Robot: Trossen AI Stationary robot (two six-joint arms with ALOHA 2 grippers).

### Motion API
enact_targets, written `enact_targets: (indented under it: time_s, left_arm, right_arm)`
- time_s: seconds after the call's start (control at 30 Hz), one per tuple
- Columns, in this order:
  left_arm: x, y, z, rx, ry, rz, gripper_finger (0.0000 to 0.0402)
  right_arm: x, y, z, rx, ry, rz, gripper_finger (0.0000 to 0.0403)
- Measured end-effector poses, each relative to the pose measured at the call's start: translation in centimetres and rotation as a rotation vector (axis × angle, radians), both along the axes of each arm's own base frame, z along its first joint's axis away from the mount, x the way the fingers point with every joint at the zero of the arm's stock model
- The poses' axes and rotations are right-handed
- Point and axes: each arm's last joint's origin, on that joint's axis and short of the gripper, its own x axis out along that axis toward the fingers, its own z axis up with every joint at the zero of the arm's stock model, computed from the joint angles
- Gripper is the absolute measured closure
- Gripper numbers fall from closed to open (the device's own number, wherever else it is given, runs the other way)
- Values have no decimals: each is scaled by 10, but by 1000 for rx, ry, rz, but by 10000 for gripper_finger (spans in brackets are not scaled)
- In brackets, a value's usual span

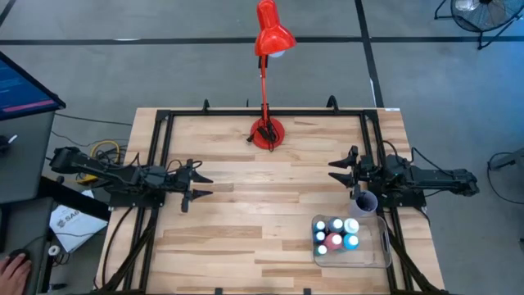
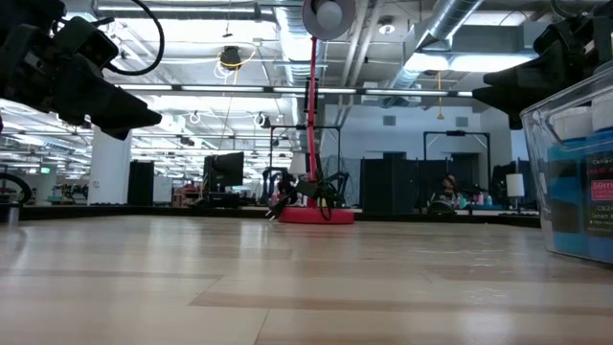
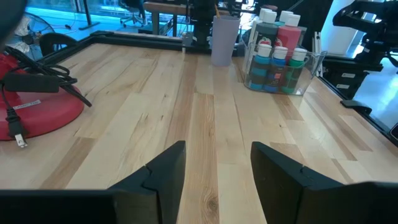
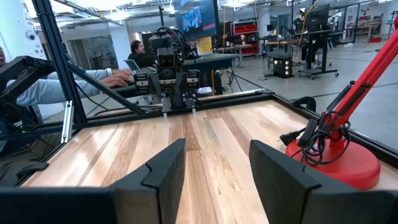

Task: Pick & Place Paint Supplies
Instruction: Return to Home Position

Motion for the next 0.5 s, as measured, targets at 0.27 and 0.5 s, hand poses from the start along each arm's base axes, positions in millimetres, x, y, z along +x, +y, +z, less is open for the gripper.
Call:
enact_targets:
  time_s: [0.27, 0.5]
  left_arm:
    - [0, 0, 0, 0, 0, 0, 238]
    - [0, 0, 0, 0, -1, 0, 238]
  right_arm:
    - [0, 0, 0, 0, 0, 0, 234]
    - [0, 0, 0, 0, 0, 0, 232]
